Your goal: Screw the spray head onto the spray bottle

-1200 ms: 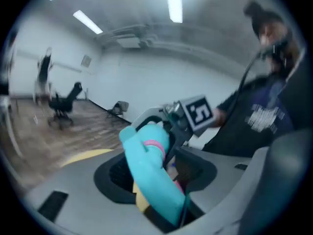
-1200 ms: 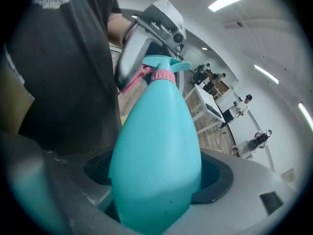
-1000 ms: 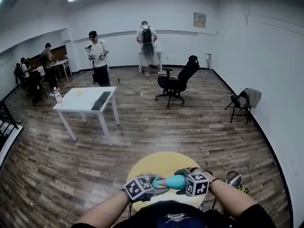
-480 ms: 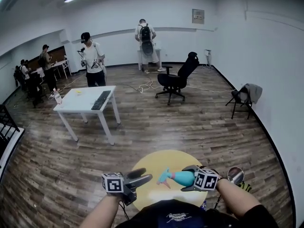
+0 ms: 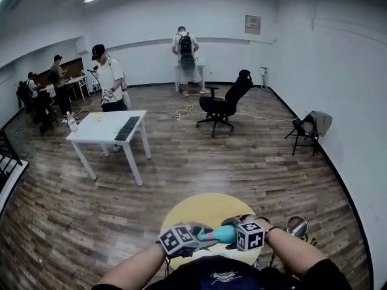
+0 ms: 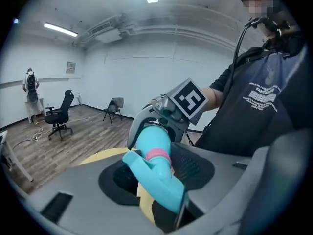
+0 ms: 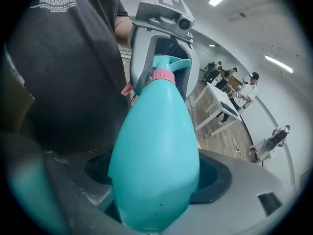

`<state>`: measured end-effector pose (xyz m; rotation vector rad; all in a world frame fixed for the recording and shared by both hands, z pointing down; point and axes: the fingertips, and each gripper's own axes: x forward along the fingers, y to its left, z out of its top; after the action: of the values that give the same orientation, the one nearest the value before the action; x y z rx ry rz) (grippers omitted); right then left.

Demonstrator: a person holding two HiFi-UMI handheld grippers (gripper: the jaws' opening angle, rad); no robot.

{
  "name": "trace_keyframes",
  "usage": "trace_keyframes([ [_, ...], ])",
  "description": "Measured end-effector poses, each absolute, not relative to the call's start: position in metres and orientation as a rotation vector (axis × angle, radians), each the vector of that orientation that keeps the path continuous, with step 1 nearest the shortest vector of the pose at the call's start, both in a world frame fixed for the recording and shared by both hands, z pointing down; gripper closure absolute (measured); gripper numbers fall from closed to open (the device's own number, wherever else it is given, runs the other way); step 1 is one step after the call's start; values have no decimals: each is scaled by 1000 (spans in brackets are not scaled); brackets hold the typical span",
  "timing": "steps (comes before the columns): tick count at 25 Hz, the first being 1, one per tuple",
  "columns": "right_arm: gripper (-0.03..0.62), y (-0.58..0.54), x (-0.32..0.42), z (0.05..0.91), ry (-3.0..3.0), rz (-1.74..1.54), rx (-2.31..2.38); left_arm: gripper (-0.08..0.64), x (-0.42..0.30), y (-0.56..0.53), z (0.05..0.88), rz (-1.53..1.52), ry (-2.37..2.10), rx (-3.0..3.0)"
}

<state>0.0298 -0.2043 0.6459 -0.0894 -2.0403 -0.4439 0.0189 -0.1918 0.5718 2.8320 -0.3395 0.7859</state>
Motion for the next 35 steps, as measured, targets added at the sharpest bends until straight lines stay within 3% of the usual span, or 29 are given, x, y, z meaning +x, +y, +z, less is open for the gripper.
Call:
trace_keyframes([
  [3,163,-207,27,643,-2049,-433,-97,345,16,-196,570,709,-351,2799],
  [6,163,-211,24,639,-2103,-385,-59,324,2,-211,556,390,-428,2679],
  [9,161,-222,33,636,-2235,-226,70,183,-44,-238,529,-109,-507,2433],
  [11,161,-228,45,633,-2302,-116,142,163,-75,-249,520,-291,-536,2308],
  [14,161,-226,52,635,-2280,-137,146,155,-79,-243,526,-178,-554,2378],
  [18,161,-214,25,632,-2144,-377,41,142,-10,-208,546,358,-386,2703],
  [21,164,-217,24,637,-2041,-464,15,318,15,-198,563,687,-370,2837],
  [26,166,-208,31,642,-2046,-424,-21,337,16,-191,574,825,-360,2863],
  [29,166,-206,29,642,-2077,-391,-36,328,14,-192,571,681,-359,2815],
  [31,166,-204,25,640,-2142,-328,-35,311,5,-197,554,401,-366,2733],
  [35,166,-209,40,643,-2239,-176,48,175,-51,-226,516,-180,-433,2456],
])
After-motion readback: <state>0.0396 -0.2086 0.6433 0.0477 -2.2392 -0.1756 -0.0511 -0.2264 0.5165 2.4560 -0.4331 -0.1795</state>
